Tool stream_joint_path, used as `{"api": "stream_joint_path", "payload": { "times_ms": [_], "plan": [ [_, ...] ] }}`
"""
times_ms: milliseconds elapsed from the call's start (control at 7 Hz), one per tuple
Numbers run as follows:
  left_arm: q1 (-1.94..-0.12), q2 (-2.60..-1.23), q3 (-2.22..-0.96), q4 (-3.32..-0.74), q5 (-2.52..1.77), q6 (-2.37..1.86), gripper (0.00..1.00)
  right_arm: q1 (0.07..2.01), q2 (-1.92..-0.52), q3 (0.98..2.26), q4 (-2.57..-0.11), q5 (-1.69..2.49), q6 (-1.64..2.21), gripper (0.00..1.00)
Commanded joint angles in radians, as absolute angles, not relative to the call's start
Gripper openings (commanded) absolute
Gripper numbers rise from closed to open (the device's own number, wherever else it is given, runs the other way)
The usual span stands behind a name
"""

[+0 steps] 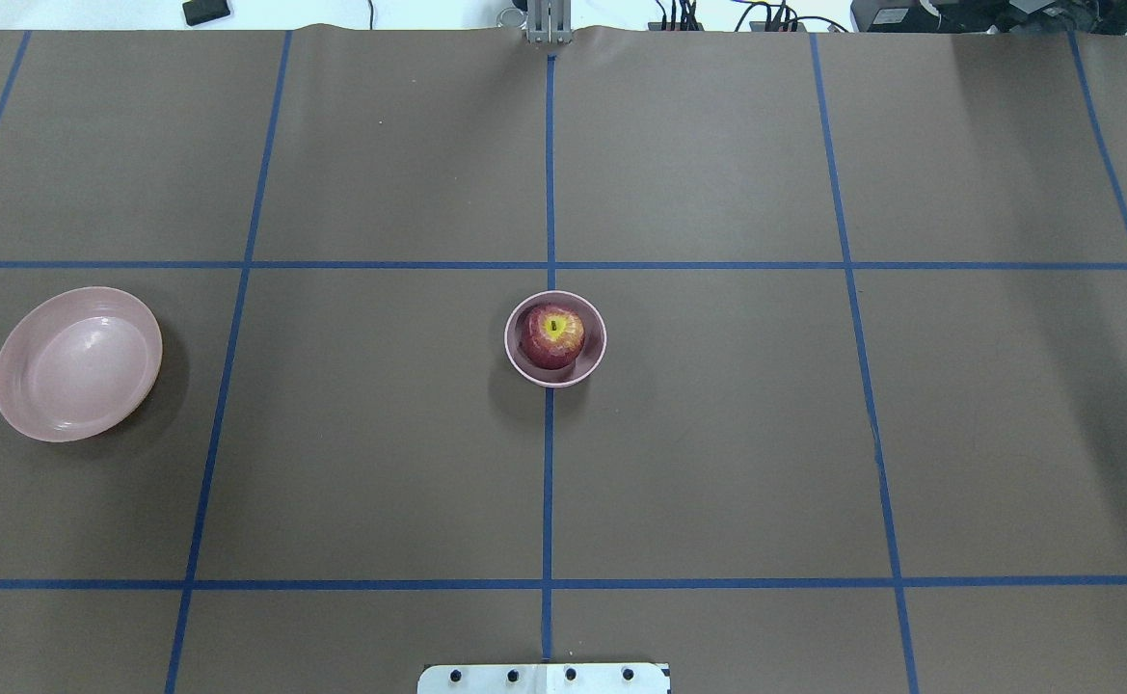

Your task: Move apple from plate to bowl

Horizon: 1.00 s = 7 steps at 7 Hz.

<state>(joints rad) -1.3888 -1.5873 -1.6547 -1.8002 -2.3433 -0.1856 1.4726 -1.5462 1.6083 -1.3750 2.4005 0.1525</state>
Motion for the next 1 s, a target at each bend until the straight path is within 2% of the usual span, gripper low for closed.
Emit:
{"api": "stream_joint_path", "payload": {
  "times_ms": [0,286,571,857],
  "plan": [
    [-1.39,-1.513,-1.713,-1.834,-2.338,-0.19,0.98,1.483,-1.577,1.626,-1.376,2.375,0.158,1.0],
    [-1.39,-1.471,-1.713,-1.908,-2.336,-0.196,0.98,1.483,-1.578,1.632,-1.376,2.346,0.163,1.0],
    [-1.387,-1.489,-1.71,-1.893,-2.339,-0.198,0.98,1.483,-1.58,1.632,-1.378,2.344,0.157,1.0],
    [-1.39,-1.55,-1.788,-1.628,-2.338,-0.184,0.98,1.482,-1.583,1.631,-1.381,2.344,0.155,1.0]
  ]
}}
